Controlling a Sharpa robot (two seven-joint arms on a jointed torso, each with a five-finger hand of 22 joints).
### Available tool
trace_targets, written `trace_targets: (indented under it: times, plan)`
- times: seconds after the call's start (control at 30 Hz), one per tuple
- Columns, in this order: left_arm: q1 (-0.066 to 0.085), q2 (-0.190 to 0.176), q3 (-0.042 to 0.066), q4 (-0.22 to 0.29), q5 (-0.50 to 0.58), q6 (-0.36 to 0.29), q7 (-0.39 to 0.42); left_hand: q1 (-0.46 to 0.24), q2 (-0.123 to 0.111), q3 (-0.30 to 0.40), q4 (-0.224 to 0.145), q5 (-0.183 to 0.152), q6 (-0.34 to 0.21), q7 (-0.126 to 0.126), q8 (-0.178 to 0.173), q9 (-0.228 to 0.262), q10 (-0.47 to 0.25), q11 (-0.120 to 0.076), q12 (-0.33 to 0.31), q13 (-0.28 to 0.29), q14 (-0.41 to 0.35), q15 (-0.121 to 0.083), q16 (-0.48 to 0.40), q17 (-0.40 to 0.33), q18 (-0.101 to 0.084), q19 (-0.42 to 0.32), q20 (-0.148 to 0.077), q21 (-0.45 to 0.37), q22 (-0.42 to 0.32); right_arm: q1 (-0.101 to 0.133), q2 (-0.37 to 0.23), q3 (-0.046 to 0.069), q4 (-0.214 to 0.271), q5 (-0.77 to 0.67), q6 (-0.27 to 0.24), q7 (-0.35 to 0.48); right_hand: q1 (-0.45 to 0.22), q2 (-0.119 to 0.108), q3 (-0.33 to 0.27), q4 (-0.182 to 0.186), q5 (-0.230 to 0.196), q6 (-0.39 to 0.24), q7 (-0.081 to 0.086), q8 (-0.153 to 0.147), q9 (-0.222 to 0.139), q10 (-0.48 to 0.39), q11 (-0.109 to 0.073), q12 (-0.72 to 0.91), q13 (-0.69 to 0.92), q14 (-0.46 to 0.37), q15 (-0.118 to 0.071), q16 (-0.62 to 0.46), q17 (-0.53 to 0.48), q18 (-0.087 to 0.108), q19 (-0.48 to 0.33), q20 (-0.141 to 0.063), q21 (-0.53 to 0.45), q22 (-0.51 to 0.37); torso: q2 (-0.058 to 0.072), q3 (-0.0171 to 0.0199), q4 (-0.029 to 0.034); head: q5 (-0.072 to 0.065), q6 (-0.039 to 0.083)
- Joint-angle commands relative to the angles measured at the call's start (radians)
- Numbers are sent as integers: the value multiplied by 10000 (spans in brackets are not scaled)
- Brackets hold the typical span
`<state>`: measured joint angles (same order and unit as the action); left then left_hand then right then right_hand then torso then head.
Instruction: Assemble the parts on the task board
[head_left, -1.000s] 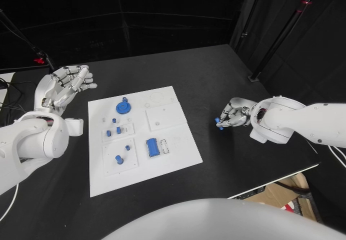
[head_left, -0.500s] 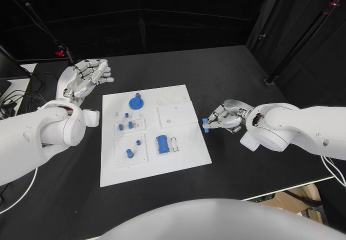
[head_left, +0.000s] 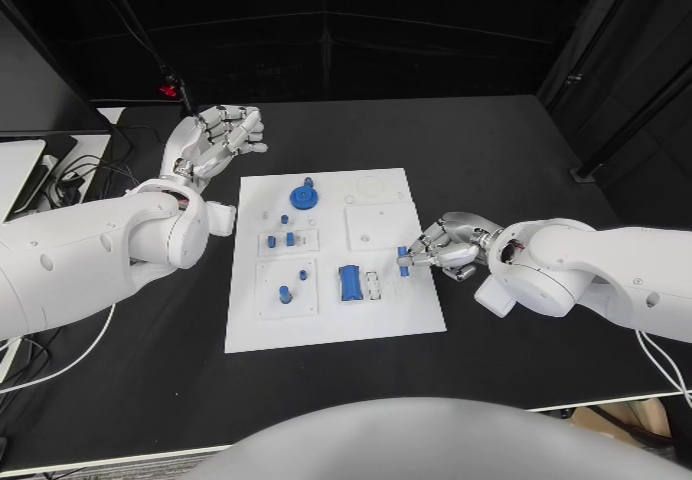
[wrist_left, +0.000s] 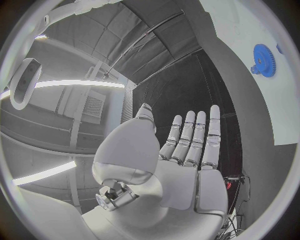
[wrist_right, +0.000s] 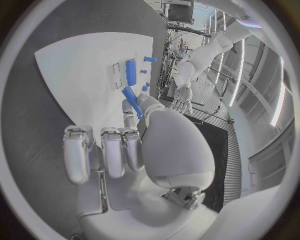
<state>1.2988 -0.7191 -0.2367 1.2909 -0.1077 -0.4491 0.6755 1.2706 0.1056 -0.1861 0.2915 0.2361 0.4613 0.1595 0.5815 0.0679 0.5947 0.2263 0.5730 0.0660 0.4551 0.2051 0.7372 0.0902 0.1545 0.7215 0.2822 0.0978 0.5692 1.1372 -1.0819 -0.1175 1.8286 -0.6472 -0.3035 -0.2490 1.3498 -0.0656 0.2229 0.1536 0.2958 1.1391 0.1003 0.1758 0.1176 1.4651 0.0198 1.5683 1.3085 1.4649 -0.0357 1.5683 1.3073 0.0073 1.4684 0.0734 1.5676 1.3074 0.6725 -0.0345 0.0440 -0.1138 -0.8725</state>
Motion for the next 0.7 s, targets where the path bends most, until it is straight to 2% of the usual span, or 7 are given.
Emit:
trace_targets:
  times: [0.03, 0.1, 0.23, 0.37, 0.43, 0.57, 0.7]
  plan:
    - [16, 13, 10, 8, 25, 105, 67, -8, 90, -61, -4, 68, -77, 1102, 40, -9, -70, -21, 69, -12, -90, -3, 67, -9, 32, 77, 21, 56, -15, 13, 185, 4, -123, 197, 412, -479, -23, 104, -72, 7, 31, 100, -72, -44, 17, 1057, 78, 25, 2623, 1059, 73, 25, 2635, -73, 1024, 69, 32, 2634, 4, 9, 12, 99, -1]
    - [16, 11, 10, 9, 25, 103, 69, -8, 90, -61, -4, 68, -77, 1102, 40, -9, -70, -21, 69, -12, -90, -3, 67, -9, 32, 77, 21, 56, -15, 12, 322, 4, -229, 174, 425, -621, -29, 113, -84, 13, 30, 101, -72, -49, 16, 1057, 79, 25, 2623, 1059, 74, 25, 2635, -73, 1024, 69, 32, 2634, 2, -3, -6, 121, -1]
    - [16, 16, 10, 7, 25, 107, 69, -8, 90, -61, -4, 68, -77, 1102, 40, -9, -70, -21, 69, -12, -90, -3, 67, -9, 32, 77, 21, 56, -15, 11, 638, 3, -493, 129, 448, -852, -55, 139, -130, 39, 24, 110, -71, -63, 15, 1057, 81, 25, 2623, 1059, 75, 25, 2635, -73, 1024, 70, 32, 2634, 8, -4, -11, 156, -1]
    - [16, 23, 10, 16, 25, 119, 69, -5, 93, -64, -5, 69, -80, 1102, 42, -10, -71, -21, 71, -13, -91, -3, 70, -14, 32, 76, 21, 57, -17, 8, 881, 2, -684, 73, 464, -988, -72, 168, -162, 60, 27, 118, -73, -73, 14, 1057, 81, 25, 2623, 1059, 75, 25, 2635, -73, 1024, 71, 32, 2634, 12, 9, 13, 150, -1]
    - [16, 19, 10, 21, 25, 119, 70, -1, 97, -68, -5, 69, -84, 1103, 44, -10, -72, -21, 75, -13, -94, -3, 75, -20, 32, 75, 21, 58, -19, 7, 938, 2, -721, 54, 484, -1026, -87, 185, -189, 76, 29, 121, -73, -84, 13, 1057, 81, 25, 2623, 1059, 75, 25, 2635, -73, 1024, 71, 32, 2634, 8, 9, 20, 155, -1]
    - [16, -2, 10, 26, 25, 105, 71, -1, 97, -68, -5, 69, -84, 1103, 44, -10, -72, -21, 75, -13, -94, -3, 75, -20, 32, 75, 21, 58, -19, 6, 1010, 2, -732, 33, 541, -1084, -138, 231, -272, 129, 26, 125, -68, -117, 8, 1057, 83, 25, 2623, 1059, 75, 25, 2635, -73, 1024, 72, 32, 2634, 0, -1, -5, 207, -1]
    - [16, -2, 10, 26, 25, 109, 71, -1, 97, -68, -5, 69, -84, 1103, 44, -10, -72, -21, 75, -13, -94, -3, 75, -20, 32, 75, 21, 58, -19, 5, 1063, 1, -728, 23, 625, -1173, -163, 253, -312, 155, 26, 125, -66, -134, 5, 1057, 84, 25, 2623, 1059, 76, 25, 2635, -73, 1024, 73, 32, 2634, -2, -4, 2, 195, -1]
